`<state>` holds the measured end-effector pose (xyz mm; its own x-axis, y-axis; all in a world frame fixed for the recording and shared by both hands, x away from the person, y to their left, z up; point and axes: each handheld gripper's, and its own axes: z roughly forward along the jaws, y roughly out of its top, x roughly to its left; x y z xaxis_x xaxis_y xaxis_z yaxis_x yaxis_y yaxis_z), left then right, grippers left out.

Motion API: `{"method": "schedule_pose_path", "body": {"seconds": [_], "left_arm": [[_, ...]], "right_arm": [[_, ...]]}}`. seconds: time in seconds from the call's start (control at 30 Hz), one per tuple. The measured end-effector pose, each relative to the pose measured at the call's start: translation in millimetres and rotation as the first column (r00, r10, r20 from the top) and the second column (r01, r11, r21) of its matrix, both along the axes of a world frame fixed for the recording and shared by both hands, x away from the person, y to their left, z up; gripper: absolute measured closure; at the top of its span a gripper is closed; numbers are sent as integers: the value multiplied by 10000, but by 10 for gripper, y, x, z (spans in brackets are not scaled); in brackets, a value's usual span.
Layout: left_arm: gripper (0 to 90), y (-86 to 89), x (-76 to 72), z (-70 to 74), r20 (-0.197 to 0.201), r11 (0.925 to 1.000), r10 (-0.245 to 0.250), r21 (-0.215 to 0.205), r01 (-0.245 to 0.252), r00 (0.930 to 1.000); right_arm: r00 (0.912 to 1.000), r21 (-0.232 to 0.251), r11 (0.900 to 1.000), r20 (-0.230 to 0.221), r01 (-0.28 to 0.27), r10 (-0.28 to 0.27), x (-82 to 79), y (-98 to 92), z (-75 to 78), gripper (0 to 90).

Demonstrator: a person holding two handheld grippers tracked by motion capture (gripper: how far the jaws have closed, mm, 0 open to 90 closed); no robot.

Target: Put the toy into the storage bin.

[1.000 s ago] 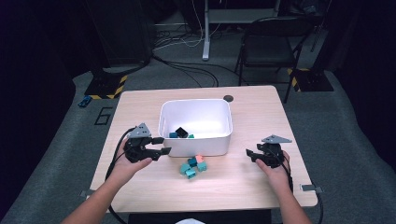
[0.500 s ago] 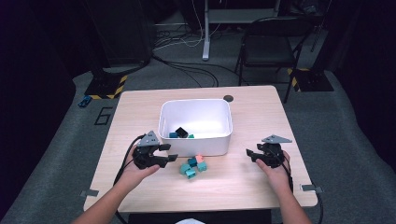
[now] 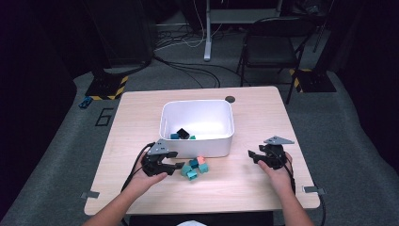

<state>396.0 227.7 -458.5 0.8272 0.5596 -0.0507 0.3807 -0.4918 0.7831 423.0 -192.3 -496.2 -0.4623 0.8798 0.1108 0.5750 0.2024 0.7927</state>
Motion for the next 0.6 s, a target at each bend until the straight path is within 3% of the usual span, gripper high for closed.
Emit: {"method": "schedule_pose_path", "body": {"seconds": [0.6], "left_arm": [[472, -50, 64, -311, -136, 9979, -569, 313, 573, 9983]], "right_arm": [[10000, 69, 10000, -58, 57, -56, -4, 9, -3, 412]]}}
